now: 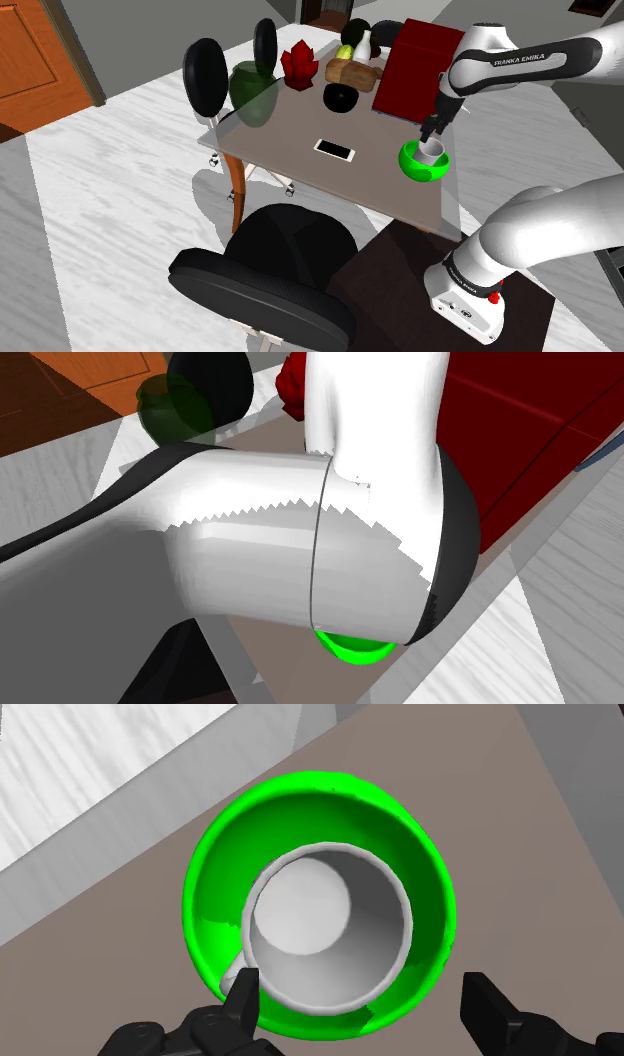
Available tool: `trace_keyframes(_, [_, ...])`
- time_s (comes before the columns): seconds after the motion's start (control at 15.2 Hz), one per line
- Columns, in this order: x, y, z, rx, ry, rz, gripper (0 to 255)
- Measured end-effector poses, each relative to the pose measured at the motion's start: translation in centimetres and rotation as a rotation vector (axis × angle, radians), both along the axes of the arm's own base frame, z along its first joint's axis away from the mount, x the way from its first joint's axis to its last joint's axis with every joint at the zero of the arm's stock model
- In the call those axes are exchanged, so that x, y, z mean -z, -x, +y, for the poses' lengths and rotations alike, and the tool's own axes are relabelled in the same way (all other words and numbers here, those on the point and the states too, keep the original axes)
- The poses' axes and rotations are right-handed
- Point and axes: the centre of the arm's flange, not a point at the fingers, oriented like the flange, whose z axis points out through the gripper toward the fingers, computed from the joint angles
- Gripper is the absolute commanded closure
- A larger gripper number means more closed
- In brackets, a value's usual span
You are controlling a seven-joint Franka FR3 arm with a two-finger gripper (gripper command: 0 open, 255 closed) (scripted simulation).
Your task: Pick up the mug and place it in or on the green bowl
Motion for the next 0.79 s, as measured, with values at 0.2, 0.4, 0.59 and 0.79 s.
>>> trace_keyframes(0.2, [-1.7,-0.1,-0.1,0.000,0.000,-0.001,0])
trace_keyframes(0.4, [-4.4,-0.1,0.3,0.000,0.001,-0.001,0])
trace_keyframes(0.59, [-4.9,-0.1,0.3,0.000,0.000,0.000,0])
trace_keyframes(0.79, [-5.0,-0.1,0.3,0.000,0.000,0.000,0])
